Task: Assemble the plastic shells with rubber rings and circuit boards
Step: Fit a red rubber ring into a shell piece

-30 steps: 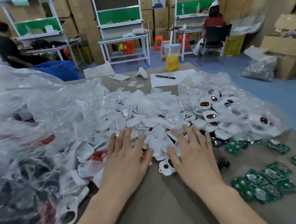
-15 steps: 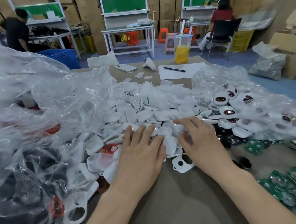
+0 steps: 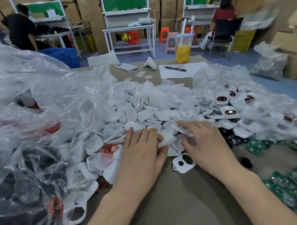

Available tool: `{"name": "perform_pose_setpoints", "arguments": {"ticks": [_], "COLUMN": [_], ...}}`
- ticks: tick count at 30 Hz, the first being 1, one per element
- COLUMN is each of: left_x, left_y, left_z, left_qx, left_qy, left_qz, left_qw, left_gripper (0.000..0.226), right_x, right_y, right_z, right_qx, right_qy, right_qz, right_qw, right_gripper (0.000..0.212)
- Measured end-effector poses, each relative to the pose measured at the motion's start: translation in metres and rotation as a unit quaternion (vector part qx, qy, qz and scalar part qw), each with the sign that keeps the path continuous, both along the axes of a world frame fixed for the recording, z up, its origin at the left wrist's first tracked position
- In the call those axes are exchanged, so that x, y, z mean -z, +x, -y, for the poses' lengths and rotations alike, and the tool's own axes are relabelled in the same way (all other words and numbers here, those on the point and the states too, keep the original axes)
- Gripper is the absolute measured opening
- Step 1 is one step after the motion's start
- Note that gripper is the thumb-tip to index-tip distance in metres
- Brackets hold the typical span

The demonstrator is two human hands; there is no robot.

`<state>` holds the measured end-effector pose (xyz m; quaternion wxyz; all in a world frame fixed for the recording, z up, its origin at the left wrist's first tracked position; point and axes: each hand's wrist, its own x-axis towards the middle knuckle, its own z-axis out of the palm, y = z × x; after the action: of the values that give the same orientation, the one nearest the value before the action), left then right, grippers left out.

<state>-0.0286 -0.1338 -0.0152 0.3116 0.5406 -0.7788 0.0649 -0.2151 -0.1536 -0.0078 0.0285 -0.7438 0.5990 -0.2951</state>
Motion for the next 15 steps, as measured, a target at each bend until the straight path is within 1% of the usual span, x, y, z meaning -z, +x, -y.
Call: {"name": "perform_pose_setpoints", "arguments": {"ticks": [3,7,9,12,13,15], "left_x": [-0.004,-0.01,-0.012,-0.012,-0.012,-0.012], "left_y": [0.001,0.005,0.005,0.006,0.006,0.007], "left_z": [0.001,0.002,0.002,0.004,0.005,0.006], "left_qx": [-0.042,-0.106,-0.124,-0.15,-0.156,-0.162], "left_qy": [-0.013,-0.03,-0.028,-0.044,-0.047,-0.056], "left_qz": [-0.043,-0.052,-0.056,-0.052,-0.056,-0.057], "left_qw": [0.998,0.993,0.99,0.986,0.985,0.984], "left_gripper": [0.019,0.02,0.023,0.035,0.04,0.047], "right_x": [-0.002,-0.002,-0.001,-0.003,-0.004,-0.004], "right_y": [-0.002,-0.005,-0.006,-0.007,-0.007,-0.01], "right_z": [0.002,0.004,0.003,0.002,0.002,0.004], "right_qx": [-0.004,0.0,-0.002,-0.014,-0.003,0.047], "right_qy": [-0.015,-0.016,-0.003,-0.001,-0.024,-0.078], "right_qz": [0.053,0.106,0.118,0.144,0.135,0.088], "right_qw": [0.998,0.994,0.993,0.989,0.99,0.992], "right_gripper": [0.032,0.029,0.029,0.037,0.037,0.031]}}
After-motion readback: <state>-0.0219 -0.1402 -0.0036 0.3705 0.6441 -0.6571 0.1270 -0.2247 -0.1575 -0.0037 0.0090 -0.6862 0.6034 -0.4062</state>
